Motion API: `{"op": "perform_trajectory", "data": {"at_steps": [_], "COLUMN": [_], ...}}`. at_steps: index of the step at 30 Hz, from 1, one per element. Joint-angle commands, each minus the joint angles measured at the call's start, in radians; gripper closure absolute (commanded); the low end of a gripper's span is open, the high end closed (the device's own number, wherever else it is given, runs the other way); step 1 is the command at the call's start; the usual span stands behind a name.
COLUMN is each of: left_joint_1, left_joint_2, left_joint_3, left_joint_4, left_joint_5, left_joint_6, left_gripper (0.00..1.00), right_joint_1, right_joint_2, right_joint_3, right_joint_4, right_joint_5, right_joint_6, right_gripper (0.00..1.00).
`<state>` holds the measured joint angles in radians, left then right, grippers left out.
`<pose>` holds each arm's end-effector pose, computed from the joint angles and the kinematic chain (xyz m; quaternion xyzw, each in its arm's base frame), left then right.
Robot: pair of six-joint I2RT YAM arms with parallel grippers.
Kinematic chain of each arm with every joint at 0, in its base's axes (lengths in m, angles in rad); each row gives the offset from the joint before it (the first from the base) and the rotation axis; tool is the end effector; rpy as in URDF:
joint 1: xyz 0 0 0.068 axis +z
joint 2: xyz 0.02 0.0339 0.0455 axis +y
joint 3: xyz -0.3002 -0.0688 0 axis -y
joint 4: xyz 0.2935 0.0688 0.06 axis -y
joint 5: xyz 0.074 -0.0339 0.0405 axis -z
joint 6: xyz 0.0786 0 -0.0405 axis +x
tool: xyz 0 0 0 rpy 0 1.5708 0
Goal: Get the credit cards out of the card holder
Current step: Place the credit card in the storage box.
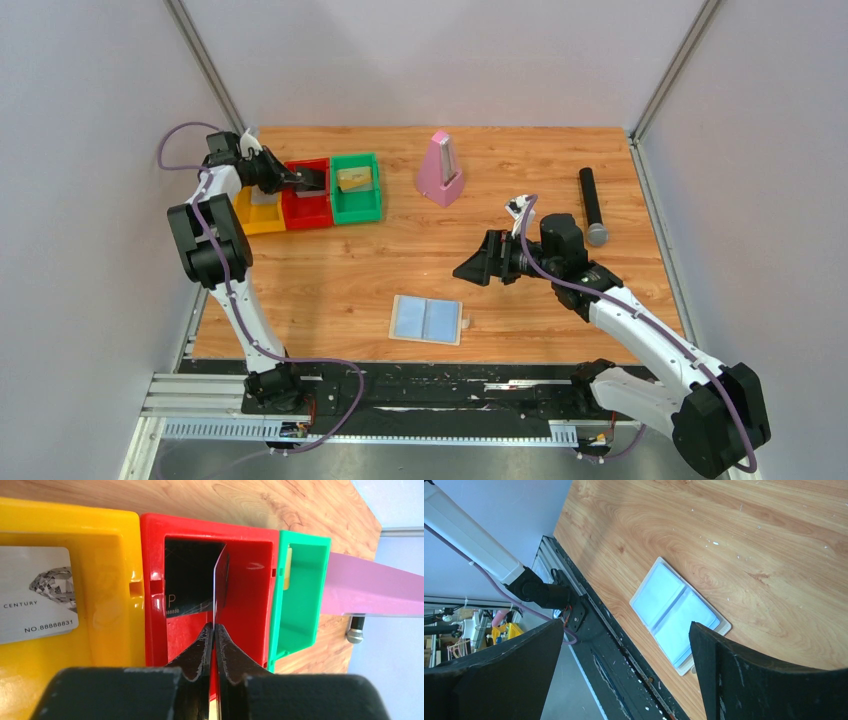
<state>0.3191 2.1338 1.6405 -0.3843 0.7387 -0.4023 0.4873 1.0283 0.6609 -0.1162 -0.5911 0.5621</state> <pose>0.5403 0.1228 0.1796 -0.1948 0.8639 -0.3524 0.3024 0.2302 0.1716 0.2564 -0.1199 0.8238 0.4636 0.3034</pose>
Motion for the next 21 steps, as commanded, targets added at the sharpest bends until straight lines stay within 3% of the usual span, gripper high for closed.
{"op": "perform_trajectory", "data": {"at_steps": [1, 13, 21], "left_joint_1": [-0.012, -0.014, -0.013], "left_joint_2": [0.020, 0.028, 0.024], "left_joint_3": [0.054, 0.108, 0.142], "left_joint_4": [0.008, -0.052, -0.095], "left_joint_5": [-0.021, -0.056, -0.091], "left_joint_6": [0.011, 0.036, 0.053], "left_gripper": [0.89, 0.72, 0.67], "right_joint_1": [-0.003, -0.003, -0.004], "right_joint_2": [-0.008, -0.015, -0.020], "right_joint_3": [0.038, 0.032, 0.030], "right_joint_4": [0.023, 0.023, 0.023], "right_joint_5": [0.013, 0.016, 0.019], "right_joint_6": [-0.024, -0.024, -0.025], "right_gripper": [0.00, 0.00, 0.00]}}
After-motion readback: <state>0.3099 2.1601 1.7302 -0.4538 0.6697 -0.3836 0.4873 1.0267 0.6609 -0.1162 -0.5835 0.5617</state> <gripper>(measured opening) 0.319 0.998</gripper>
